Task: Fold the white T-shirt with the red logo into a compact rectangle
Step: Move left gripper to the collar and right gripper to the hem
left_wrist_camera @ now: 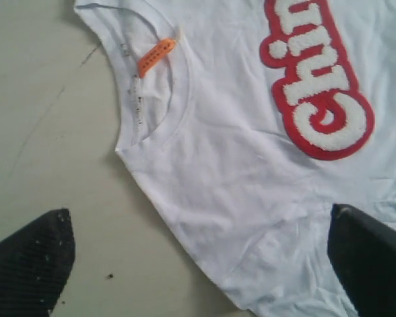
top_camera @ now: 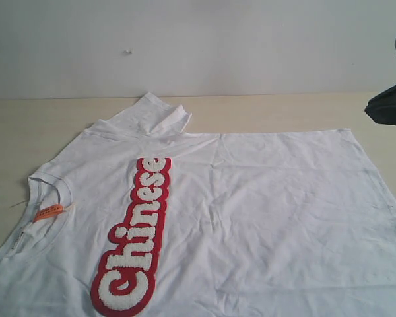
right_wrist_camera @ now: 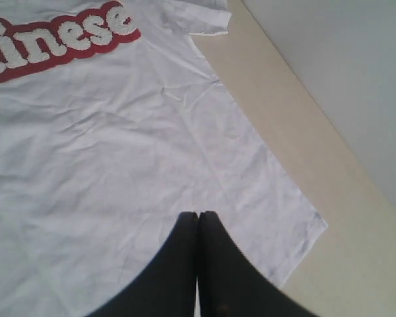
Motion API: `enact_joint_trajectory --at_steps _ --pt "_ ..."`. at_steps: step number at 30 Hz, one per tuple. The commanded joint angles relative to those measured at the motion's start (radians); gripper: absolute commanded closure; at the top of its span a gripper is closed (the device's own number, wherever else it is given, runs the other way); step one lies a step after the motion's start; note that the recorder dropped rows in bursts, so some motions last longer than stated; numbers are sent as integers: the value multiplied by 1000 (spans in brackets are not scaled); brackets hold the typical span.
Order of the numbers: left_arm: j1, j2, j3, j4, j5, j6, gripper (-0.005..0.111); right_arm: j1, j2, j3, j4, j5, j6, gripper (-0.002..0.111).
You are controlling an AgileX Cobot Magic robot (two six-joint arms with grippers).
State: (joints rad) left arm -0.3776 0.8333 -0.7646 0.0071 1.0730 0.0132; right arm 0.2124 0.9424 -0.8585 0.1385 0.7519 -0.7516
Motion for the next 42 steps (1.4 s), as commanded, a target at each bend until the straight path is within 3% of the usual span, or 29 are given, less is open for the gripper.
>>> enact_joint_trajectory --at_steps 1,3,5,11,14,23,28,35,42 --pt "-7 1 -8 -86 -7 121 6 2 2 -9 -12 1 -63 108" --pt "-7 11 -8 -124 -7 190 12 2 2 -9 -12 1 -104 108" --pt "-7 26 -8 -172 -7 249 25 2 2 -7 -12 1 -126 108" --pt "-7 85 -8 -195 -55 297 86 2 14 -7 -12 56 -152 108" --pt "-12 119 -8 -195 -124 394 107 2 46 -7 -12 126 -250 108" --pt "-42 276 -11 -120 -173 1117 107 2 265 -7 -67 147 -459 108" --pt "-42 431 -39 -116 -196 1296 107 2 441 -7 -116 140 -459 108" --pt "-42 566 -61 -119 -214 1348 107 2 598 -7 -116 112 -504 108" --pt "-42 565 -61 -191 -231 1341 107 2 623 -7 -112 87 -502 108"
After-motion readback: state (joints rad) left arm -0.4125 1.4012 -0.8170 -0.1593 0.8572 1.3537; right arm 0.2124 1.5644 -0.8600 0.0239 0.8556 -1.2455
